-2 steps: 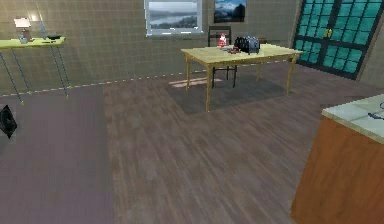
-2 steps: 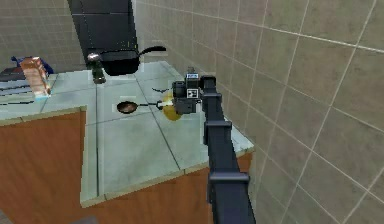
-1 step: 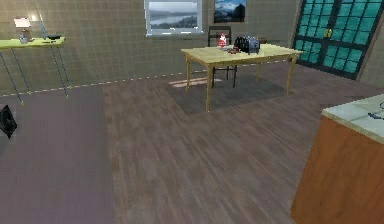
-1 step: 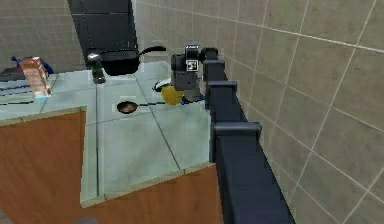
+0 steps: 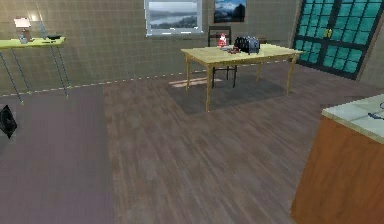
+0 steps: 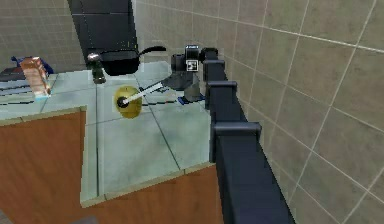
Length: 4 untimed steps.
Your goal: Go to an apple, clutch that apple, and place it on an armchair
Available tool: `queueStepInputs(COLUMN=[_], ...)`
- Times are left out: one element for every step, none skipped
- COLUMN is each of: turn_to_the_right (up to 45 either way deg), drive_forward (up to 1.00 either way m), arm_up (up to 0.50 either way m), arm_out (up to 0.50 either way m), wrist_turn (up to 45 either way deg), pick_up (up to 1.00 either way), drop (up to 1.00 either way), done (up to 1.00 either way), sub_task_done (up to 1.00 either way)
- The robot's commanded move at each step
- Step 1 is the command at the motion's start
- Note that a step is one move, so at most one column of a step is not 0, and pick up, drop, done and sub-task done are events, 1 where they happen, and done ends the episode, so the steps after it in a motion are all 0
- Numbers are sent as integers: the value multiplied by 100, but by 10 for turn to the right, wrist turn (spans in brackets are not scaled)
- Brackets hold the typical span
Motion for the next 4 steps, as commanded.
queueStepInputs(turn_to_the_right=[0, 0, 0, -330], drive_forward=[0, 0, 0, 0], arm_up=[0, 0, 0, 0], arm_out=[0, 0, -42, 0], wrist_turn=[-450, -240, 0, 0], pick_up=[0, 0, 0, 0], drop=[0, 0, 0, 0], done=[0, 0, 0, 0], sub_task_done=[0, 0, 0, 0])
